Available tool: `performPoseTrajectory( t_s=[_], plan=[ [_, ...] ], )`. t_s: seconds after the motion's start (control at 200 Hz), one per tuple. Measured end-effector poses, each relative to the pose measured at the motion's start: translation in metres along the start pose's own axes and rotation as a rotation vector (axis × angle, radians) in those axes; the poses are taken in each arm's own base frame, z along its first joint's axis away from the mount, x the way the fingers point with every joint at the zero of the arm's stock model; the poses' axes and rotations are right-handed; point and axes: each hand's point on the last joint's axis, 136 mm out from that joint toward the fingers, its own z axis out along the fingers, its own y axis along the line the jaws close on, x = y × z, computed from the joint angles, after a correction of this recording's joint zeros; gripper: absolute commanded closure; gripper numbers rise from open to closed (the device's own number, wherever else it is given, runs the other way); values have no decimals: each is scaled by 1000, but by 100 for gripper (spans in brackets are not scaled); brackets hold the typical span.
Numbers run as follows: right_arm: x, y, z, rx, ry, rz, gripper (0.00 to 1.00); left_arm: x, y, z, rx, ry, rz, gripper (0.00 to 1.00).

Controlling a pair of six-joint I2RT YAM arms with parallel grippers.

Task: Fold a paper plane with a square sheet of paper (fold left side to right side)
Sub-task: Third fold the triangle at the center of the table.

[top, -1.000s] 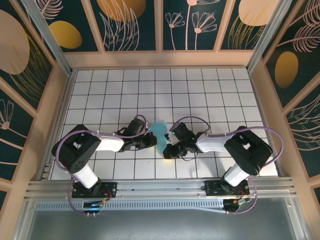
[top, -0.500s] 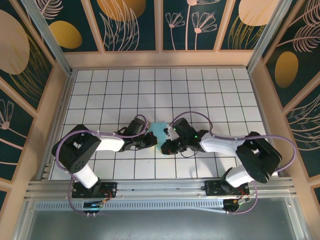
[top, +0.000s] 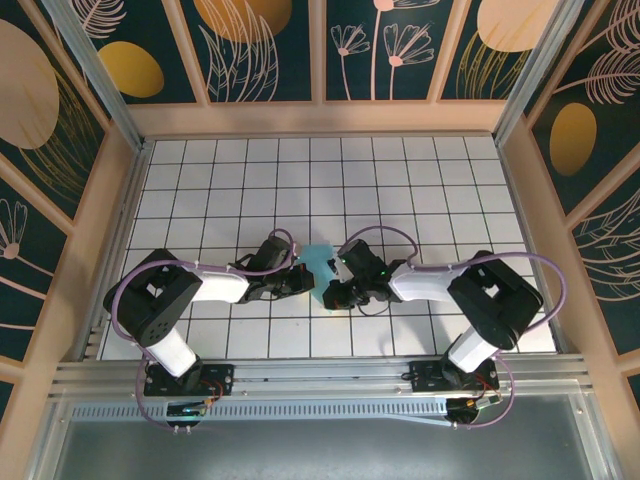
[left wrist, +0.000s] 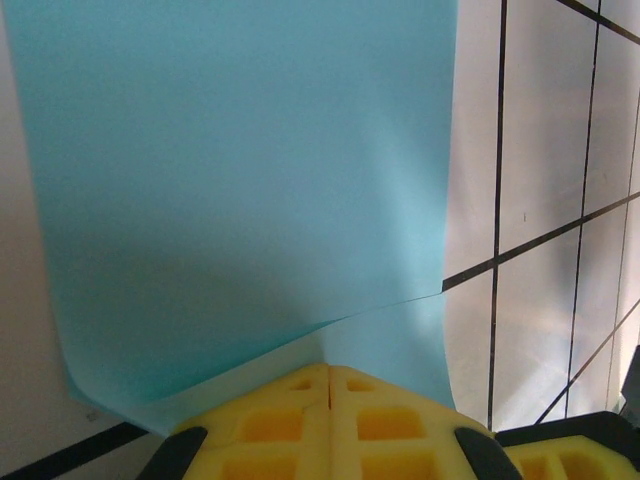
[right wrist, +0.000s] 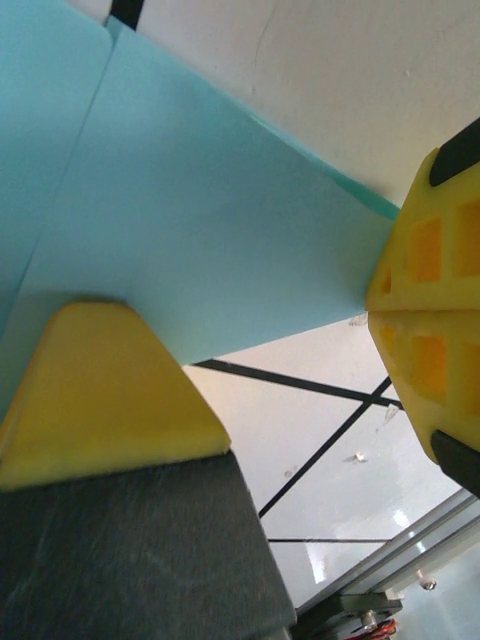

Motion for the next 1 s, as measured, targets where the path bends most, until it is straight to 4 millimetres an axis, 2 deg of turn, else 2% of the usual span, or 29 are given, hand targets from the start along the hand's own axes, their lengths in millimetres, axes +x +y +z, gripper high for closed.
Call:
performPoseTrajectory(
  t_s=[0.295,0.425,0.636,0.841,1.001],
  plan=[
    [2,-4,3,10,11,11,100,-1,0,-1,-15,5,1,100],
    [2,-5,3,12,10,11,100,-4,1,-7,-38,-15,5,98],
    [2,-5,3,13,10,12,100,-11,-20,-27,37,-82,42,100],
    [1,-6,3,17,7,16,100,5,-19,-28,91,-59,43,100],
    [1,-7,3,18,8,16,100,13,-31,-24,138,-39,56,100]
  ],
)
